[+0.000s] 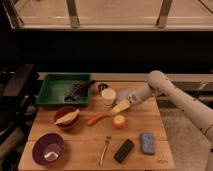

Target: Place pepper in metal cup

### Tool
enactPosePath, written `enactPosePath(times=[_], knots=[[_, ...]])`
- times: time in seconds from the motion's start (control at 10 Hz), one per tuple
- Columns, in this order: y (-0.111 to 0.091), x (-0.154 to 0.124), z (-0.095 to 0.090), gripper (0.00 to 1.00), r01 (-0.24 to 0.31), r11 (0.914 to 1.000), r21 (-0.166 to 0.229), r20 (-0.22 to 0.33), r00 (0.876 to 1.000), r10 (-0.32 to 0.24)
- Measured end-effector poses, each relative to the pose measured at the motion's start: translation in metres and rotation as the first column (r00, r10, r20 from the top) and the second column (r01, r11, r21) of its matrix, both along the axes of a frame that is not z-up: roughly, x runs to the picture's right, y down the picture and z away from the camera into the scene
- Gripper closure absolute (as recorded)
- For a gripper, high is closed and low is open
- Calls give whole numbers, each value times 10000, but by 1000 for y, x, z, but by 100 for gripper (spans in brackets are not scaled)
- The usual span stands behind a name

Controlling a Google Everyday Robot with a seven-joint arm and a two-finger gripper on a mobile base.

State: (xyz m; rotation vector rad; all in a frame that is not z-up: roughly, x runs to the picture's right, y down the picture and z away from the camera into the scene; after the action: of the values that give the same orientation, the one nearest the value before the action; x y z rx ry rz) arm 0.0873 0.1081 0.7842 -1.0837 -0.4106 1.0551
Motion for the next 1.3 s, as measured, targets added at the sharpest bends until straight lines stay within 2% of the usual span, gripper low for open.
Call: enactPosePath(times=[0.2,0.3,0.5,0.6,1.0,1.3], knots=[[-2,0,0,20,172,9998,120,-65,9998,-171],[-5,-6,4,20,603,9963,614,148,9980,-613],[-10,-17,10,20,1072,9793,1719,545,9915,-1181],[-10,-27,15,20,1150,9735,1979,630,9896,-1297],[-3,-47,27,20,1193,9649,2339,805,9867,-1415],[9,-59,32,20,1200,9641,2367,890,9855,-1445]])
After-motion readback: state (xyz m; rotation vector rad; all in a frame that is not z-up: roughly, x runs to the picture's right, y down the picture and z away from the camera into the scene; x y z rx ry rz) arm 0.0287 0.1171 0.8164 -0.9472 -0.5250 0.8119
